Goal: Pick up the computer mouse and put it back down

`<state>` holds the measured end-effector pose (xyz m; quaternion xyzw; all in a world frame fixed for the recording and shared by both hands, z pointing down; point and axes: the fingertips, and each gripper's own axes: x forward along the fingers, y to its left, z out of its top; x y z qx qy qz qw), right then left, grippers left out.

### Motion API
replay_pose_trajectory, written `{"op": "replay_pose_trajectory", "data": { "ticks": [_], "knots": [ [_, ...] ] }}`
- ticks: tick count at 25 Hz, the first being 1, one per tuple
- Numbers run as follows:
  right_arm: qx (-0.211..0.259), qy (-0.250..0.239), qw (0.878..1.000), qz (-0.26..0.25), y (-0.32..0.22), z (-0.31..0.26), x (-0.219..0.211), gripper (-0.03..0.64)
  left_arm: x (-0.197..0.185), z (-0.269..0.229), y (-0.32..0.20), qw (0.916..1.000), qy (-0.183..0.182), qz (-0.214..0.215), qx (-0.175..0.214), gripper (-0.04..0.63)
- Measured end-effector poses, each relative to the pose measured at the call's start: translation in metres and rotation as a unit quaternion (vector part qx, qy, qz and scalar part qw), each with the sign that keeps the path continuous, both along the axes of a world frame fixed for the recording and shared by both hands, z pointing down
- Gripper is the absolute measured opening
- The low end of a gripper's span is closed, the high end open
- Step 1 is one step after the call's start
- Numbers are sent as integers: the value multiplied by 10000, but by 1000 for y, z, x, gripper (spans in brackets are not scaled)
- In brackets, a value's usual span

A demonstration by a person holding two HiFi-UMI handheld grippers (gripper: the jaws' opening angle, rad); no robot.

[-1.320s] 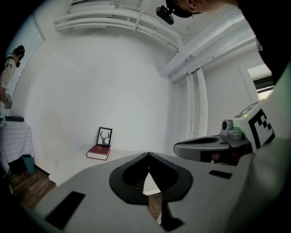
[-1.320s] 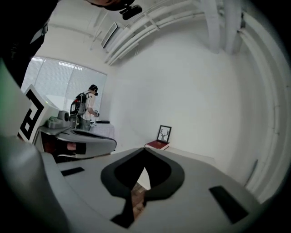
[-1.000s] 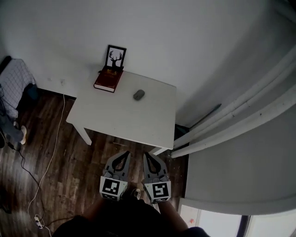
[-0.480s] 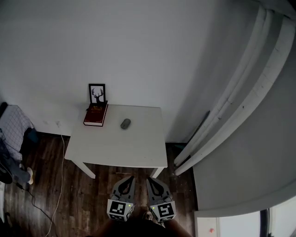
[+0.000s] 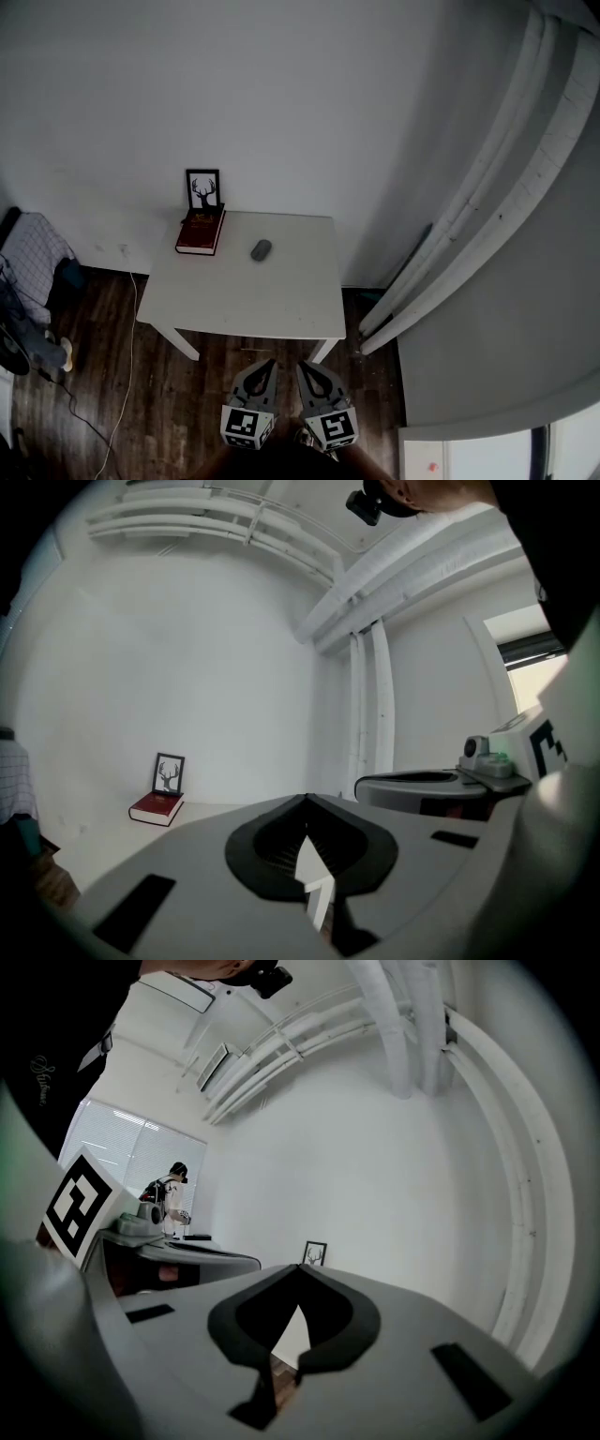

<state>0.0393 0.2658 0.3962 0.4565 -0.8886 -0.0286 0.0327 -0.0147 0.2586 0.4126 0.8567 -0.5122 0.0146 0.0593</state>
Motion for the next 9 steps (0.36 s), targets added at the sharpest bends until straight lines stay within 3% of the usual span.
{"op": "replay_pose_trajectory", "data": {
  "ticks": [9],
  "knots": [
    [40,143,9998,-112,5,3,-11,18,-7,1,7,10000,38,-4,-39,2]
  ]
}}
